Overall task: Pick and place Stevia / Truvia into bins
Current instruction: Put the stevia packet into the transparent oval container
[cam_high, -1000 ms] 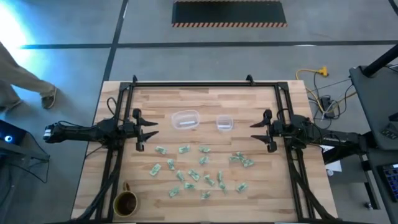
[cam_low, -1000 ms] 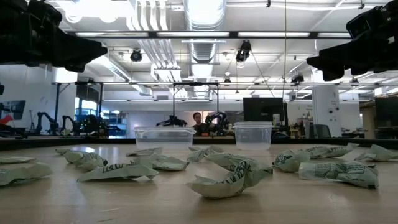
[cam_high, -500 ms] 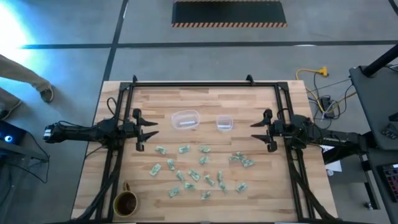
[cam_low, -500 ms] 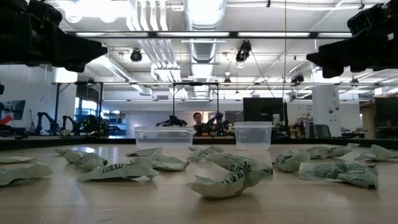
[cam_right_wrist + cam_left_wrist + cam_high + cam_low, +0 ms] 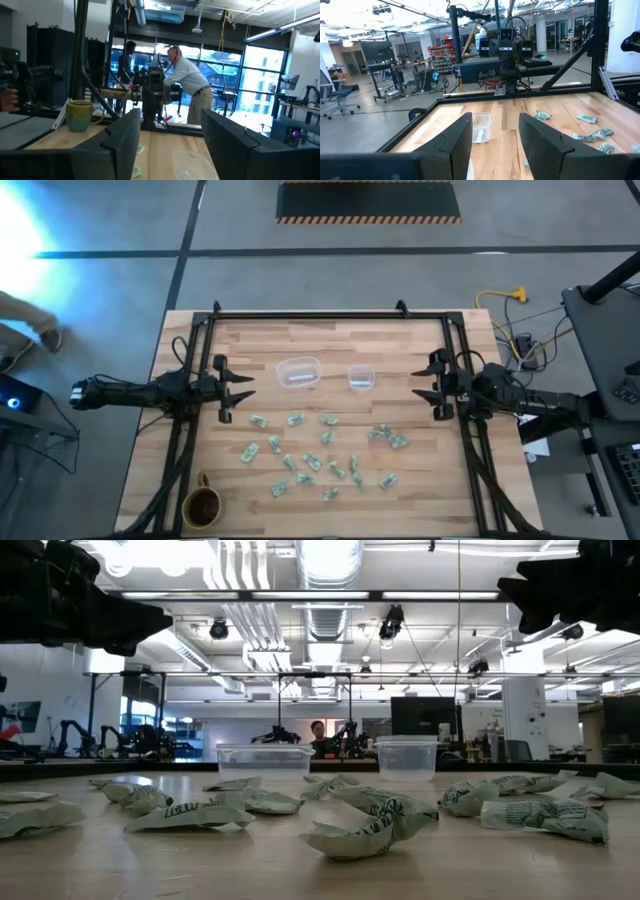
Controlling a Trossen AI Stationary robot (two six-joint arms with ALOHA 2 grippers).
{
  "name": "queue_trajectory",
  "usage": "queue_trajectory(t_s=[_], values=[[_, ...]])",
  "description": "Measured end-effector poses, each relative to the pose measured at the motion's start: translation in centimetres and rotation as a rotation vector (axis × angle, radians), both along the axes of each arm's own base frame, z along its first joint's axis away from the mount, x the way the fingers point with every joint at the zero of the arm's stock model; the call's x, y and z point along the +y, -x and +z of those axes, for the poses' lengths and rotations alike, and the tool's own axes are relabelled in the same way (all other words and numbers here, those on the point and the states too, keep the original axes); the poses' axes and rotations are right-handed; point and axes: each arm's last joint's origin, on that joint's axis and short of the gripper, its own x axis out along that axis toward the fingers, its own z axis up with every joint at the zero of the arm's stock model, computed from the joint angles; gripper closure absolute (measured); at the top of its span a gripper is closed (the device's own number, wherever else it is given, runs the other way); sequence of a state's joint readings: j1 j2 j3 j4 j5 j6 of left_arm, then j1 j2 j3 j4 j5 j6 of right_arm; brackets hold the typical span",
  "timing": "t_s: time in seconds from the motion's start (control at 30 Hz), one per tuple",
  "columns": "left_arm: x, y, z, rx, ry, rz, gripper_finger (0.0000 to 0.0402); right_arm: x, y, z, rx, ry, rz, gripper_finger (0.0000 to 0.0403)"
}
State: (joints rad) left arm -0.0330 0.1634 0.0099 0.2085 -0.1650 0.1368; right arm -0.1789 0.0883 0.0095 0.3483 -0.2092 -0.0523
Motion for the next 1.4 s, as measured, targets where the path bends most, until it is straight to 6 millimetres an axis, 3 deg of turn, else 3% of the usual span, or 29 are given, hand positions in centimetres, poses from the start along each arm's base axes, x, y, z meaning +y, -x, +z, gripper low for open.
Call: queue_trajectory(t_s=[0.47, 0.77, 1.13, 1.4], values=[[0.0, 0.0, 0.2, -0.02, 0.001, 0.0, 0.0256, 0.0, 0.0, 0.0, 0.005, -0.006, 0.001, 0.0204], [0.0, 0.0, 0.2, -0.022, 0.001, 0.0, 0.0256, 0.0, -0.2, -0.7, 0.084, -0.239, 0.054, 0.0204], [0.0, 0.0, 0.2, -0.019, 0.006, -0.008, 0.0256, 0.0, -0.2, -1.0, 0.111, -0.228, 0.046, 0.0204], [-0.1, -0.1, 0.1, -0.047, 0.295, -0.045, 0.0256, 0.0, -0.2, -1.1, 0.123, -0.293, 0.058, 0.0204]])
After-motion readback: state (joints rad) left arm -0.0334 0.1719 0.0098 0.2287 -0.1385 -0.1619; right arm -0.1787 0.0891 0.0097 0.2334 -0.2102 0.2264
